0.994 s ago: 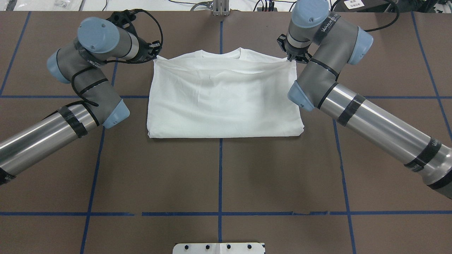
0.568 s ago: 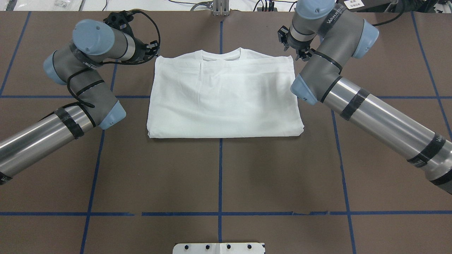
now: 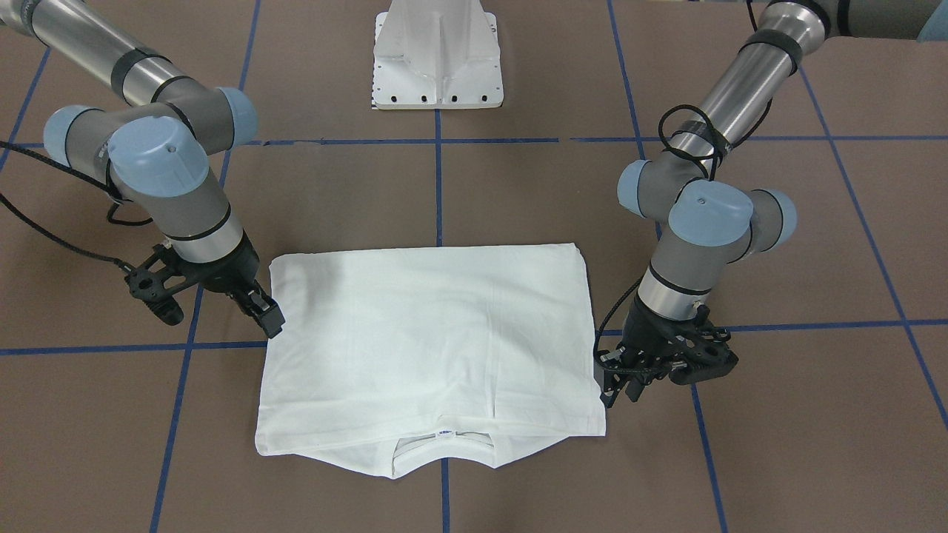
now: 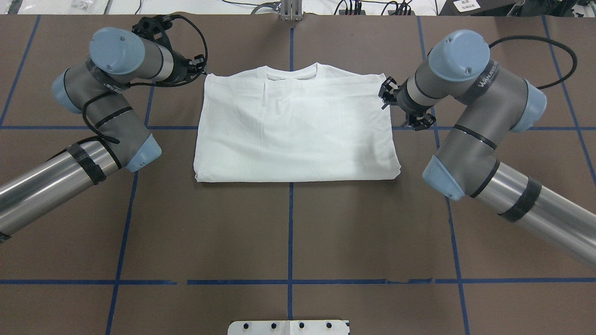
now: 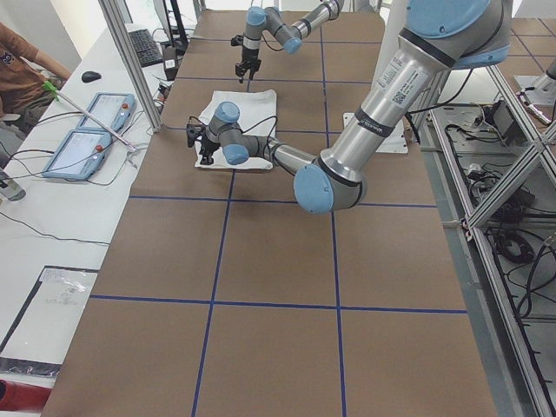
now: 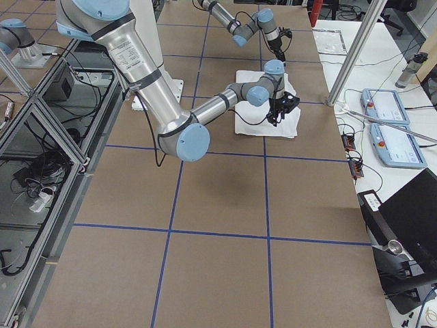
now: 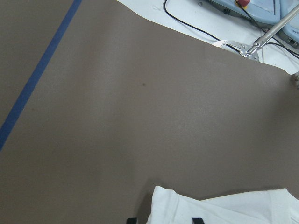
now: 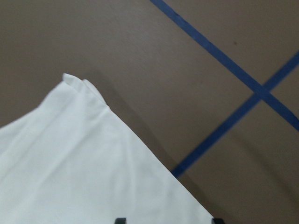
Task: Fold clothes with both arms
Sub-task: 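Move the right gripper down to the folded shirt's corner nearest the robot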
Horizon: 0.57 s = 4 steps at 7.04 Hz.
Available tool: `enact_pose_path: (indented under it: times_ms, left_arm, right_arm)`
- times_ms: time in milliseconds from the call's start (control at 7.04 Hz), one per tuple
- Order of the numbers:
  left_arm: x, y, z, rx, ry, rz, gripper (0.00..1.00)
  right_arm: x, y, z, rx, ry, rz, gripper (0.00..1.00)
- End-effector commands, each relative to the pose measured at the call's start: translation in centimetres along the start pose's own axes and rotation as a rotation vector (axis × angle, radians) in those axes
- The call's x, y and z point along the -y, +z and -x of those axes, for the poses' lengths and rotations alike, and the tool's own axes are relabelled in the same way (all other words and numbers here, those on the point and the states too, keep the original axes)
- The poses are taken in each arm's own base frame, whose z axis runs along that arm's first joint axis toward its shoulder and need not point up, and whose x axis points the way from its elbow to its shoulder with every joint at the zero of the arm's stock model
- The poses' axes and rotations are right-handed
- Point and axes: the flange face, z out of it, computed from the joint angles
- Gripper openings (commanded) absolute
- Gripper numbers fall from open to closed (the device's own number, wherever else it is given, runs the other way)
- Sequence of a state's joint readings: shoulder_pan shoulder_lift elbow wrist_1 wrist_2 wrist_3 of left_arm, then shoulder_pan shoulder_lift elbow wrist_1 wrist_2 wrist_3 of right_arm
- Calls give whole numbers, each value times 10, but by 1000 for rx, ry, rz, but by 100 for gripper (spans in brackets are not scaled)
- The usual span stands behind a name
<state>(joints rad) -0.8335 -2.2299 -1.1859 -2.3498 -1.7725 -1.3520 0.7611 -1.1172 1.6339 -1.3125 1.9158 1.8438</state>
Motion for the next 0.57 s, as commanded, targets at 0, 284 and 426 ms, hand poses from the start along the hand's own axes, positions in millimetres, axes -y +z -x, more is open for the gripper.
enact_pose_path:
  times_ms: [0, 284, 426]
  left_arm:
    - [-2, -2, 5, -4, 2, 1, 62]
    - [-3, -2, 11, 2, 2, 2, 62]
    - [-3, -1, 11, 4, 3, 1, 62]
  right_arm:
    - [-46, 3, -62, -40, 38, 53, 80]
    - [-70, 18, -71, -61, 54, 51, 80]
    - [-72, 27, -71, -71, 47, 41, 79]
